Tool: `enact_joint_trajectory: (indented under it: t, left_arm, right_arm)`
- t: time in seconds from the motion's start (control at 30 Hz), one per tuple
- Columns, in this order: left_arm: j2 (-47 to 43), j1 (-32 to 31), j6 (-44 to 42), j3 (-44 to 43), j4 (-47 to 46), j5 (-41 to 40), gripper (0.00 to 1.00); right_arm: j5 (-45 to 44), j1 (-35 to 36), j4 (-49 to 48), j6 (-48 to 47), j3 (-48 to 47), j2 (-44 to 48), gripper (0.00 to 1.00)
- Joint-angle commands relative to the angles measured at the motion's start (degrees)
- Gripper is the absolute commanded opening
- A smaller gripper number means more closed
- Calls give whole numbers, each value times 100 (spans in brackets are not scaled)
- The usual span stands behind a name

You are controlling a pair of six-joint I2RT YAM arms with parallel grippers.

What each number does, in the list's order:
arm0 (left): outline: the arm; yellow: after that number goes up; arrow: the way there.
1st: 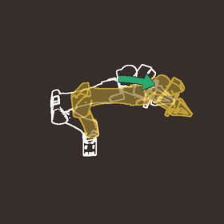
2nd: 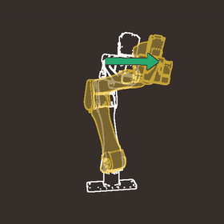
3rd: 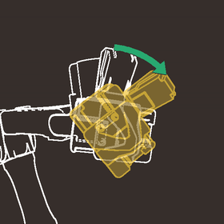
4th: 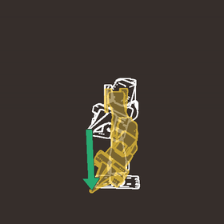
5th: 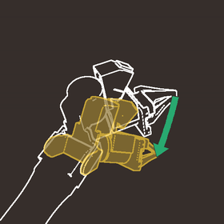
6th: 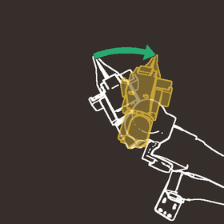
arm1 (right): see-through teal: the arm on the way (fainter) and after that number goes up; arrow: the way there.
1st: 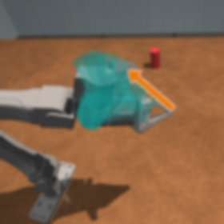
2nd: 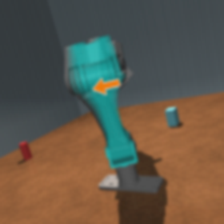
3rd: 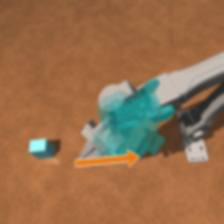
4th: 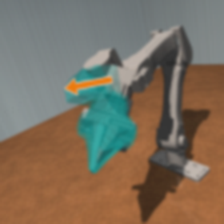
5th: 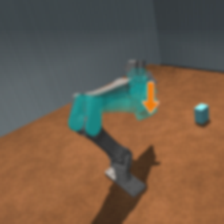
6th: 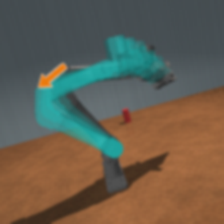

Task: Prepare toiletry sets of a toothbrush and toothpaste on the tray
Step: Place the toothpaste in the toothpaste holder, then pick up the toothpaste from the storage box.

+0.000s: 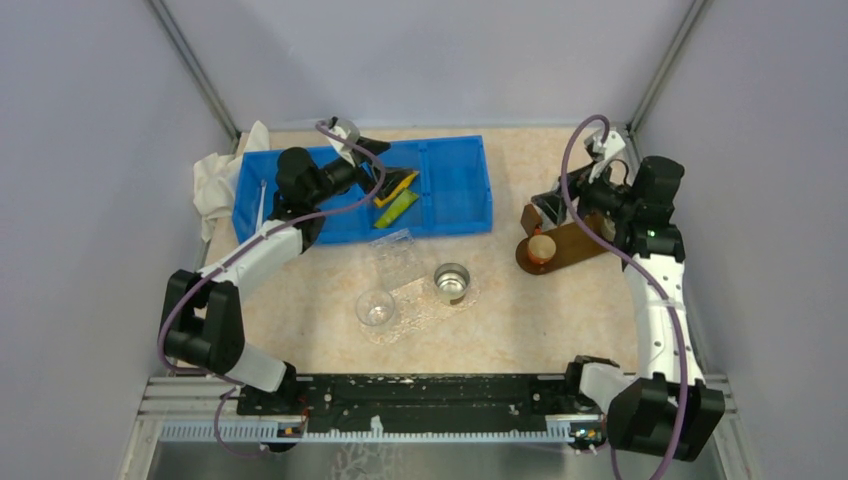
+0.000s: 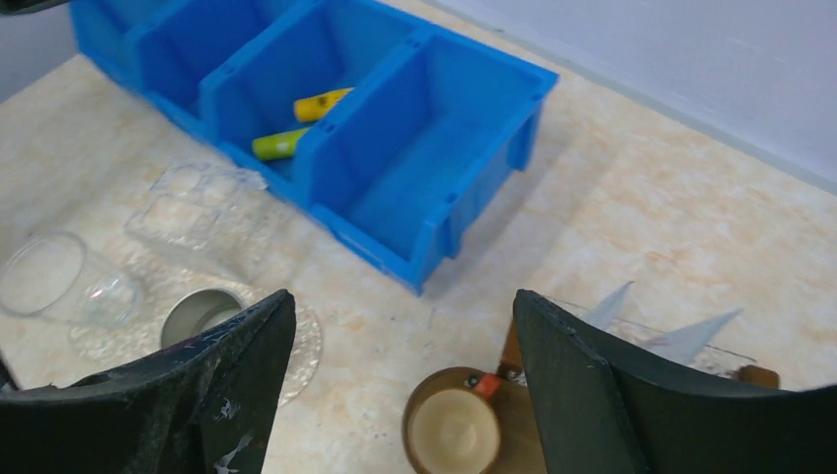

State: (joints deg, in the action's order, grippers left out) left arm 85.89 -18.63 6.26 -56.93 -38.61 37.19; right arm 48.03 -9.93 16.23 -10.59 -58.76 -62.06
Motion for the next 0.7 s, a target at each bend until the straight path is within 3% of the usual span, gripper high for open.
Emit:
enact_joint_trajectory:
  t: [0.0, 0.27, 0.67]
  left_arm:
    - [-116, 53, 122, 34, -204, 180, 89]
    - [-52, 62, 248, -95, -57, 279, 88]
    - [73, 62, 89, -320, 471, 31, 86]
  right_arm:
    - [1185, -26, -33, -256, 267, 324, 80]
    - [1711, 21, 76, -430, 342, 302, 80]
    - [1752, 53, 90, -477, 363, 259, 80]
